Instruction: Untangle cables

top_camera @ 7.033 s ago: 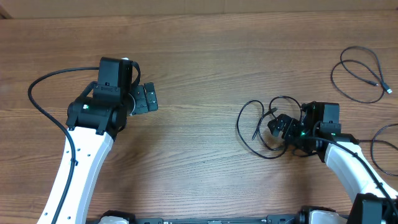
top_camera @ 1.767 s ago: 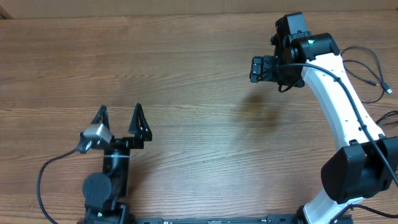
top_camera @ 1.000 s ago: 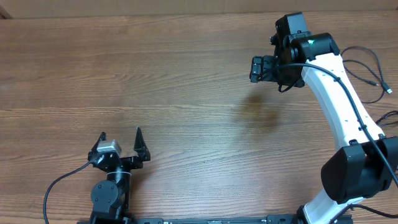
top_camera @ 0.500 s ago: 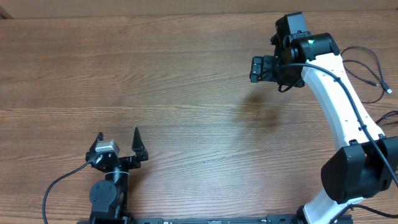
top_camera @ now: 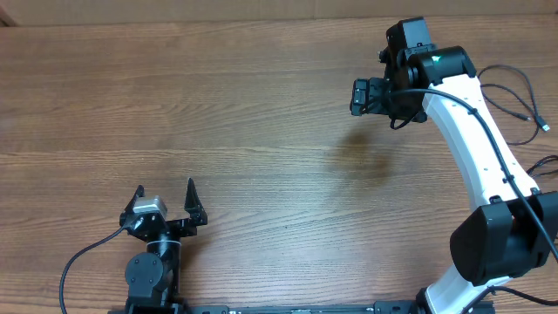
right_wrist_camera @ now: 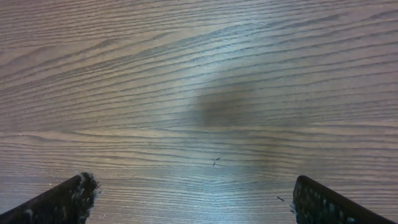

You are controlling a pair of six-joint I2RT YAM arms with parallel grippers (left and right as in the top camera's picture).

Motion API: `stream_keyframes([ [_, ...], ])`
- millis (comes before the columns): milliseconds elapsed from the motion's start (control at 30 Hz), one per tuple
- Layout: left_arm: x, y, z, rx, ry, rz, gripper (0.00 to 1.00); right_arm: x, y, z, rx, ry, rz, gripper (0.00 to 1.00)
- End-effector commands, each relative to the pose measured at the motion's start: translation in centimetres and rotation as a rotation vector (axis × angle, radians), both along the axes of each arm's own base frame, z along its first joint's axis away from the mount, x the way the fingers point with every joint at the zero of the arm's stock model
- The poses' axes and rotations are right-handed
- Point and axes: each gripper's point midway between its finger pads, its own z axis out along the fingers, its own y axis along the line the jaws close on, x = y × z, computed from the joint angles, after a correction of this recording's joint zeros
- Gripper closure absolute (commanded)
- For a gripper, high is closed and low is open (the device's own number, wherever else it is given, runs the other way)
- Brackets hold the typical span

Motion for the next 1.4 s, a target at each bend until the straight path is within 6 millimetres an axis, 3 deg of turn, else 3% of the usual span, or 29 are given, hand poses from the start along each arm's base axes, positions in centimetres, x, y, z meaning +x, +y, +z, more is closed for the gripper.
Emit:
stream_keyframes([
  [0,0.0,0.0,0.1,0.021,-0.006,-0.005,0.0,-0.1,0.2,0.0,0.008,0.002,-0.002,0.0],
  [233,0.0,0.0,0.1,0.021,-0.006,-0.005,0.0,-0.1,0.2,-0.1,0.006,0.003,0.001,0.0],
  [367,0.0,0.0,0.1,0.021,-0.006,-0.005,0.0,0.3,0.3,1.2,0.017,-0.046,0.002,0.0],
  [467,0.0,0.0,0.1,0.021,-0.006,-0.005,0.0,1.0,0.6,3.9,0.038,-0.151,0.004,0.0],
  [600,0.0,0.0,0.1,0.021,-0.006,-0.005,0.0,2.8,0.9,10.1,0.092,-0.425,0.006,0.0],
  [667,0.0,0.0,0.1,0.021,-0.006,-0.005,0.0,2.6,0.9,11.4,0.108,-0.515,0.005,0.0],
  [733,0.0,0.0,0.1,0.021,-0.006,-0.005,0.0,2.1,0.6,11.5,0.117,-0.584,0.003,0.0],
  [833,0.0,0.0,0.1,0.021,-0.006,-0.005,0.0,0.0,0.2,9.5,0.135,-0.676,0.001,0.0],
  [1033,0.0,0.0,0.1,0.021,-0.006,-0.005,0.0,-3.5,-1.2,7.3,0.17,-0.898,-0.015,0.0],
  [1200,0.0,0.0,0.1,0.021,-0.006,-0.005,0.0,-6.4,-1.8,7.9,0.208,-1.109,-0.018,0.0],
  [1367,0.0,0.0,0.1,0.021,-0.006,-0.005,0.0,-10.9,-3.0,8.3,0.236,-1.333,-0.037,0.0],
])
